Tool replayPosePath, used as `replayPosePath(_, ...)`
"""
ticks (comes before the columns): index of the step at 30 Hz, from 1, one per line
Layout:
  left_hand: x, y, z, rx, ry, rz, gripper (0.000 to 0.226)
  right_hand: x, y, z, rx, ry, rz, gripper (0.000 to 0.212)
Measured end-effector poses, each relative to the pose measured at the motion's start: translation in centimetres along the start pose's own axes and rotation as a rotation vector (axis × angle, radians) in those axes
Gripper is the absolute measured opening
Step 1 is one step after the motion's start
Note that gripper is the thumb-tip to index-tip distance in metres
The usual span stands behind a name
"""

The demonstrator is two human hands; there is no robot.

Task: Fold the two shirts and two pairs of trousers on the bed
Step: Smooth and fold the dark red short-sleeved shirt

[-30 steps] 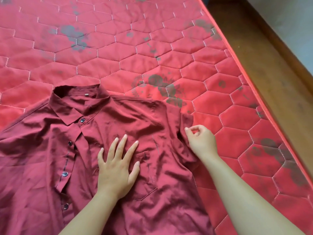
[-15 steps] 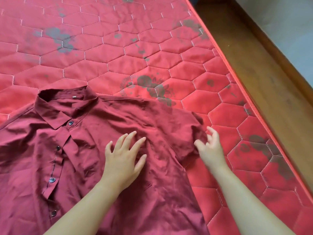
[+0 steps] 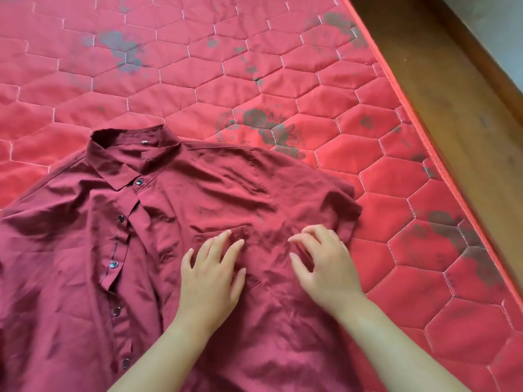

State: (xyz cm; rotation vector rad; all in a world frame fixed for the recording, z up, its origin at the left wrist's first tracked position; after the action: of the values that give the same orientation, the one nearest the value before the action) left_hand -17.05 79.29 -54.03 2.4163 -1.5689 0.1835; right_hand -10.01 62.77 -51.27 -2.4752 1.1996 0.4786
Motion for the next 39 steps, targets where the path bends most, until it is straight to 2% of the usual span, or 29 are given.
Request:
replayPosePath(1,-0.5,1.0,0.1,-0.003,0.003,-0.010,0.051,-0.7,0.6,1.6,-0.102,0.018,-0.021,0.019)
replayPosePath(3,-1.6,2.7,0.2,-0.013,-0.010,-0.025,0.050,0.1,1.8,2.9,-0.202,0.081,0.083,0.017)
replayPosePath(6,-3.2,4.8,-0.2,-0.009,-0.028,-0.028,0.052,0.9,2.9,1.6,-0.114,0.177,0.257,0.022)
replayPosePath(8,-4.8,6.2,-1.2,0.012,-0.014,-0.055,0.050,-2.0,2.9,2.1,-0.093,0.143,0.178,0.026)
replayPosePath(12,-9.8,10.1,-3.3,0.056,0.003,-0.193,0.049,-11.2,5.1,7.2,-0.262,-0.024,-0.058,0.036)
replayPosePath(15,-13.9,13.9,-3.3,-0.005,-0.025,-0.297,0.047,-17.2,6.9,9.4,-0.272,-0.081,-0.190,0.035)
replayPosePath(18,-17.3,17.0,-3.0,-0.093,0.008,-0.386,0.044,-21.6,7.0,10.5,-0.223,-0.146,-0.227,0.032)
replayPosePath(20,-19.0,18.1,-3.9,-0.057,0.053,-0.391,0.041,-23.1,6.7,11.7,-0.218,-0.105,-0.185,0.031)
replayPosePath(24,-24.9,19.3,-5.5,0.038,0.054,-0.521,0.044,-22.5,7.3,14.8,-0.349,0.006,0.081,0.048)
replayPosePath(26,-28.6,20.0,-4.6,-0.047,0.041,-0.646,0.050,-22.4,7.8,15.3,-0.336,-0.045,0.135,0.050)
replayPosePath(28,-31.2,20.9,-3.0,-0.181,0.139,-0.718,0.051,-22.5,8.0,15.1,-0.309,-0.134,0.158,0.049)
replayPosePath(30,-32.0,21.7,-2.2,-0.259,0.234,-0.687,0.048,-21.6,8.2,13.7,-0.247,-0.110,0.211,0.046)
replayPosePath(33,-32.5,22.1,-2.7,-0.252,0.250,-0.606,0.042,-21.1,8.5,11.7,-0.178,0.004,0.293,0.046)
replayPosePath(36,-33.3,19.9,-5.0,-0.164,0.261,-0.550,0.042,-24.0,6.7,11.7,-0.142,0.047,0.209,0.050)
replayPosePath(39,-34.9,15.5,-8.0,-0.033,0.300,-0.508,0.038,-29.1,2.8,14.4,-0.181,-0.067,0.045,0.044)
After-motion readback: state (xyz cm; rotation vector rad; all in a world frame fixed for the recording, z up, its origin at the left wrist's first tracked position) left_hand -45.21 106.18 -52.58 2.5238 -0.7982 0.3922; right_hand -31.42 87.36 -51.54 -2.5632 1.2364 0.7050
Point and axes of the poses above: each hand's wrist, its own y-axis away from the middle knuckle, its own z-axis out of the palm, x = y × z, the point moved 10 cm from there along -y, towards the middle knuckle, and after that the axes turned 14 degrees about -z, right-handed, at the moved point
